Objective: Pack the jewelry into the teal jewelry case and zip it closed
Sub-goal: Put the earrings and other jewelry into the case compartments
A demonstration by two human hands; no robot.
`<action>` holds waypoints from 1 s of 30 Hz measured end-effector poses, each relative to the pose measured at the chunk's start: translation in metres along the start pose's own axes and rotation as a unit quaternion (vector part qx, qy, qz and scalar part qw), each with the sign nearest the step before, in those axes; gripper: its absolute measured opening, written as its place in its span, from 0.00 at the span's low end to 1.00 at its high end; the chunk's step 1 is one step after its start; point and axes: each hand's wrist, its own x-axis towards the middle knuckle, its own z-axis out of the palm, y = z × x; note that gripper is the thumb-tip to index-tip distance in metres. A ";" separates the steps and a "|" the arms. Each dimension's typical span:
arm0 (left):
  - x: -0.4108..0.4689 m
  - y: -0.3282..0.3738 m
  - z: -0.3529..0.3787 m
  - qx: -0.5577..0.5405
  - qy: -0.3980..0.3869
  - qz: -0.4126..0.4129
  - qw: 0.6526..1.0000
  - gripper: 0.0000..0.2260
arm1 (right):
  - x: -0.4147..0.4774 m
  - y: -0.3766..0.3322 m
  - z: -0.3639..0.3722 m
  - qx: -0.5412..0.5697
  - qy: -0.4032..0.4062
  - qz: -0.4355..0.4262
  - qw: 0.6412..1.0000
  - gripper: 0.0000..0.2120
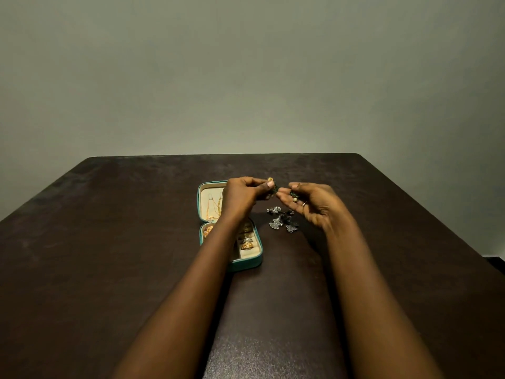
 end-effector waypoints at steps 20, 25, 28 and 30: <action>-0.009 0.011 -0.005 -0.122 -0.026 -0.020 0.992 0.07 | 0.000 -0.001 -0.006 -0.034 -0.018 -0.042 0.998 0.07; -0.006 0.010 -0.005 -0.144 -0.035 -0.039 0.988 0.10 | -0.003 -0.004 -0.005 0.013 -0.046 -0.019 0.999 0.11; -0.004 0.010 -0.005 -0.161 -0.040 -0.069 0.984 0.14 | -0.003 -0.003 -0.003 0.023 -0.046 -0.011 0.999 0.10; -0.005 0.011 -0.006 -0.179 -0.050 -0.076 0.980 0.12 | -0.002 -0.004 -0.003 0.046 -0.047 -0.004 0.998 0.09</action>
